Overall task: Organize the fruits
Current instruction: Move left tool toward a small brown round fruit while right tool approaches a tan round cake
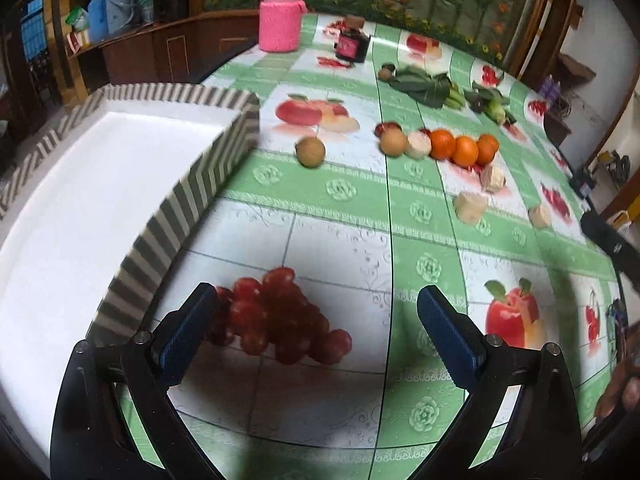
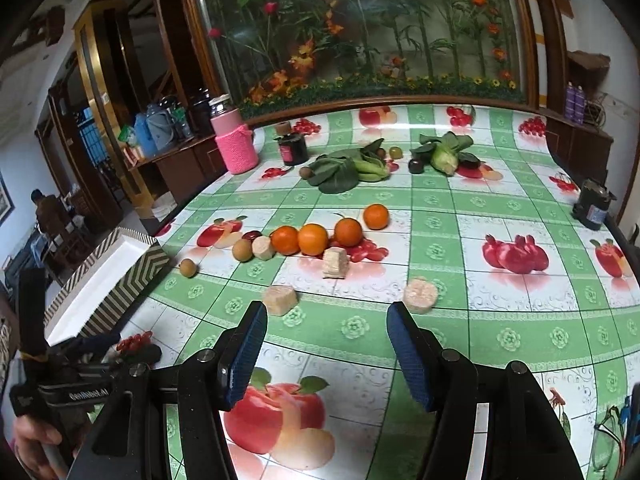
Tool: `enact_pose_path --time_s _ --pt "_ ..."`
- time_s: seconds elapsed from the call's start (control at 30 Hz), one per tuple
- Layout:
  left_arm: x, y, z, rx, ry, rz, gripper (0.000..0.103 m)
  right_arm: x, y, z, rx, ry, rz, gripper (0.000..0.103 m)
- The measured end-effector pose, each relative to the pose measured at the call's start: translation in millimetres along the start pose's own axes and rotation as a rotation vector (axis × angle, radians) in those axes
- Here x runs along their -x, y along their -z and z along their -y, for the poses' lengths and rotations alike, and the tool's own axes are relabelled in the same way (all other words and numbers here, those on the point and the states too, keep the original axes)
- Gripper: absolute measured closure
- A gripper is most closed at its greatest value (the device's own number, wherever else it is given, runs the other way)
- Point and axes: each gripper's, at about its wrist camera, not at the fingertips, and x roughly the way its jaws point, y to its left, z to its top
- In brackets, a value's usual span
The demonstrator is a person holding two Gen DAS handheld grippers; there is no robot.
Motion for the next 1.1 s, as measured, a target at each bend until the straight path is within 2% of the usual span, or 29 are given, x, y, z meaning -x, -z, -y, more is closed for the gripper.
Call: enact_pose_path --time_s 0.2,0.37,0.53,0.83,1.1 --pt "14 -9 9 -0.034 0.012 0.053 0.002 0 3 -10 0.048 -0.015 -0.009 0.041" --pt "6 -11 11 -0.034 0.008 0.038 0.002 -3 4 -9 0.05 -0.019 -0.022 0.041" --pt "9 -12 14 -0.043 -0.007 0.062 0.002 -10 6 -6 0.038 -0.026 -0.038 0.041" --pt "-6 -18 14 -0.033 -0.013 0.029 0.002 -31 11 -12 0.054 -0.076 -0.089 0.041" --pt "-25 -42 15 -0.023 -0.003 0.0 0.002 -64 2 -22 0.115 -0.127 -0.152 0.044"
